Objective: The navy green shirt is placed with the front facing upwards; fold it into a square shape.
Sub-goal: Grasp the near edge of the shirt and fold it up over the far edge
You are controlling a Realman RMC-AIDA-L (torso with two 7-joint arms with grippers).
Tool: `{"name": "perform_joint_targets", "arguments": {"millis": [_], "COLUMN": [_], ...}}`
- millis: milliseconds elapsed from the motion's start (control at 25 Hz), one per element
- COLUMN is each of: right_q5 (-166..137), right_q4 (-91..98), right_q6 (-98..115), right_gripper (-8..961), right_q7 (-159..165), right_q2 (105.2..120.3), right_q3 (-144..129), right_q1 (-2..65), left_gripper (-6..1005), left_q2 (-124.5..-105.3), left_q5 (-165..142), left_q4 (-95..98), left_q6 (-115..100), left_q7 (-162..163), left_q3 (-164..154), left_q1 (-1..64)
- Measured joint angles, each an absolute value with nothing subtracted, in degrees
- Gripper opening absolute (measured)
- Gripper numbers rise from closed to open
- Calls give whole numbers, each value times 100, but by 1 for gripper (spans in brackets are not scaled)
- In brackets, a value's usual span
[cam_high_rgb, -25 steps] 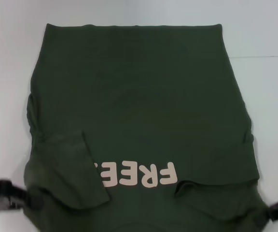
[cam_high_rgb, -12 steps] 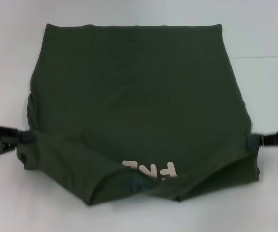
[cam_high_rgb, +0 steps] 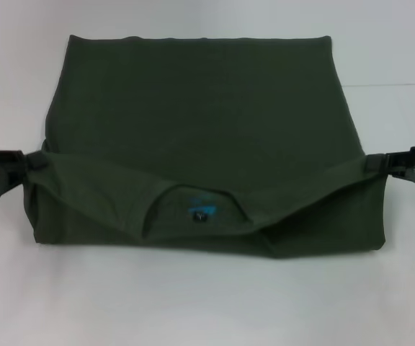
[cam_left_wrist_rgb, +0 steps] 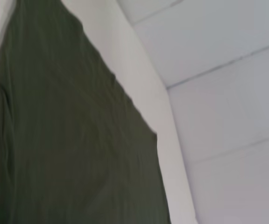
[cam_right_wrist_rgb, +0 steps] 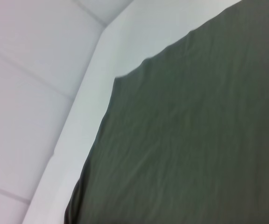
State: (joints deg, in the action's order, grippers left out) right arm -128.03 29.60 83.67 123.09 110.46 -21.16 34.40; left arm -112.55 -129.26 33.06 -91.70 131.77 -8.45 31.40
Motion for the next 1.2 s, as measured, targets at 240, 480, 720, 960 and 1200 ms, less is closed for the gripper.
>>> {"name": "perform_joint_targets", "arguments": {"millis": [240,480,720,960,1200], "right_q5": [-12375,-11984,-11609,-11366,-11309], "right_q4": [2689,2661,2656,2654,2676], "right_q6": [7856,7692,7476,7159,6712], "right_gripper": [51,51,51,51,51], "right_q7": [12241,12111,12028,11829,11735], "right_q2": [11118,11192,11246,11397,11571], "right_q3": [-2080,-2072,-2089,-2090,-2080], "right_q1": [3363,3333,3338,3433,3454], "left_gripper": [44,43,43,43,43], "left_q2": [-11377,-11468,-11588,-11671,-11844], "left_q5": [-12415,-11777,-11377,-10893,-10581], "left_q4": [3032,2802,2771,2476,2325], "left_q6": [-8700,-8455,-8227,-7891,-7511], "left_q7": [12934,12612,12349,11789,11237], "left_q3": [-843,-844,-844,-860,-874], "left_q1": [3096,3068,3120,3262,3438]}}
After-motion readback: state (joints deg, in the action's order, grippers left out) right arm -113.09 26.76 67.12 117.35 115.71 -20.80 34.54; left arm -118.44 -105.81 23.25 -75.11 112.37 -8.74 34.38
